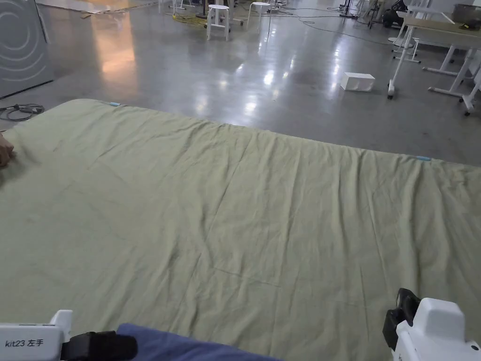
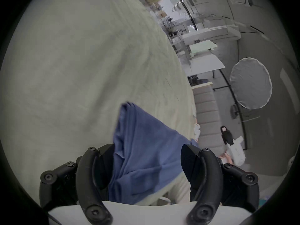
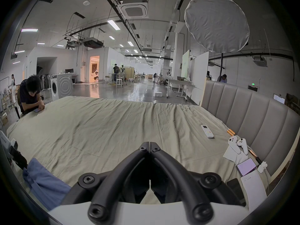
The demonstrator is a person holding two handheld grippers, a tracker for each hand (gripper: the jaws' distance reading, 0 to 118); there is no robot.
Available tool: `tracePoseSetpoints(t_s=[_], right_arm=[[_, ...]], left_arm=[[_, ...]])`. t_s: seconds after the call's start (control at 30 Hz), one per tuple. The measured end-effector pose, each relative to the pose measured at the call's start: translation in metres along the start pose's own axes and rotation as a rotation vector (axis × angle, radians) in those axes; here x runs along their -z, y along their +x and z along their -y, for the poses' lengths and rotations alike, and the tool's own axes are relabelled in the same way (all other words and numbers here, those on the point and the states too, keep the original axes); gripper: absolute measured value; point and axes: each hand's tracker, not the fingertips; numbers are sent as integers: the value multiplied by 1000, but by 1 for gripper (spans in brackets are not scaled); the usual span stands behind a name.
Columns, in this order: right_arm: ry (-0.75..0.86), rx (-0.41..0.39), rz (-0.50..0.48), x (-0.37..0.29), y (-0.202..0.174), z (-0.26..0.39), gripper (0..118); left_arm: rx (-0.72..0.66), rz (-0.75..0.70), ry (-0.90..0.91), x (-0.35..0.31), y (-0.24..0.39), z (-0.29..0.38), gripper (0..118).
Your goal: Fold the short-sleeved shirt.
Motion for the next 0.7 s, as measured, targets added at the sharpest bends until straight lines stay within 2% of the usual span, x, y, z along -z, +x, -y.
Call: tracePoseSetpoints(t_s=[0.07, 0.13, 0.2, 0.27, 0.3, 0.33, 0.4, 0.47, 0.57, 0.7], right_arm=[[-4, 1, -1, 0, -1, 1, 0], [-8, -1, 0, 1, -2, 2, 0], [-15, -2, -1, 2, -3, 4, 0], [-21, -1, -5, 3, -4, 4, 0], [-22, -2, -6, 3, -5, 4, 0], [-23, -5, -9, 4, -5, 5, 0], [-25, -9, -15, 4, -6, 6, 0], [-25, -17, -18, 4, -7, 5, 0], [-29, -18, -18, 5, -6, 5, 0], [-32, -16, -16, 5, -5, 5, 0]], left_arm=[[26, 22, -36, 9, 2, 3, 80], [33, 13, -12, 14, 5, 6, 72], [21, 16, -12, 18, 6, 7, 69], [32, -42, -33, 23, 6, 11, 45], [50, -88, -34, 25, 7, 13, 23], [65, -104, -35, 26, 6, 14, 17], [41, -59, -17, 25, -2, 10, 15], [49, -100, -18, 23, 4, 9, 11], [146, -146, -6, 16, 18, 9, 9], [111, -163, 19, 5, 30, 7, 8]])
